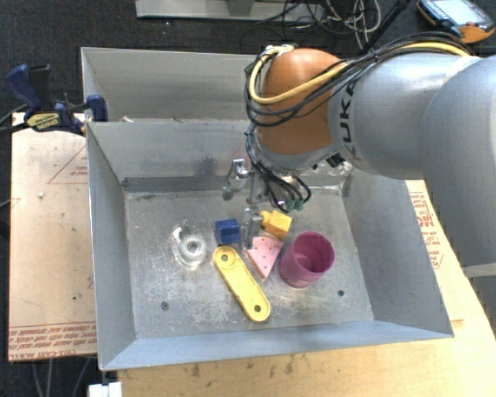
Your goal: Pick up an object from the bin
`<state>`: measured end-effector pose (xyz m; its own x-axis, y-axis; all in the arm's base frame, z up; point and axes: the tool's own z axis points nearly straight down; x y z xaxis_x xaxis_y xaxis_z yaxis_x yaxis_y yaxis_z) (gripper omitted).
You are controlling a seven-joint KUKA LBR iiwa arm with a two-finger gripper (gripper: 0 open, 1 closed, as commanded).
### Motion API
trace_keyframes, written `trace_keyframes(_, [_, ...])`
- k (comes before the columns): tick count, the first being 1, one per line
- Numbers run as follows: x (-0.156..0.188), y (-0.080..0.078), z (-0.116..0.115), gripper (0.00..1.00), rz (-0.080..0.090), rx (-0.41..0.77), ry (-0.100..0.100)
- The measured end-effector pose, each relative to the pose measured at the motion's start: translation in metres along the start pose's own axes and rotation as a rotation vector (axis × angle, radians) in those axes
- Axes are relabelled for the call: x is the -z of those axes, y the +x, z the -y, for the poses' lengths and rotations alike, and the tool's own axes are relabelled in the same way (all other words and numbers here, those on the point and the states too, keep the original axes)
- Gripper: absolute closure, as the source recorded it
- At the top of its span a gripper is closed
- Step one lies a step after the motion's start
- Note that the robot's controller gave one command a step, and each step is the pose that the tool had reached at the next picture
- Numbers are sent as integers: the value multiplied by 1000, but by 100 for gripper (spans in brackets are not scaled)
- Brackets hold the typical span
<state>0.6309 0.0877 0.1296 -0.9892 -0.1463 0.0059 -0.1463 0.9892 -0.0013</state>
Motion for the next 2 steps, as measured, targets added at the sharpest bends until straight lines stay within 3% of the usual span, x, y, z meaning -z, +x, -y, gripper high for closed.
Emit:
trace_keyframes(1, [0,42,9,0,15,-7,-3])
trace_keyframes(2, [-52,17,9,100,22,8,-2])
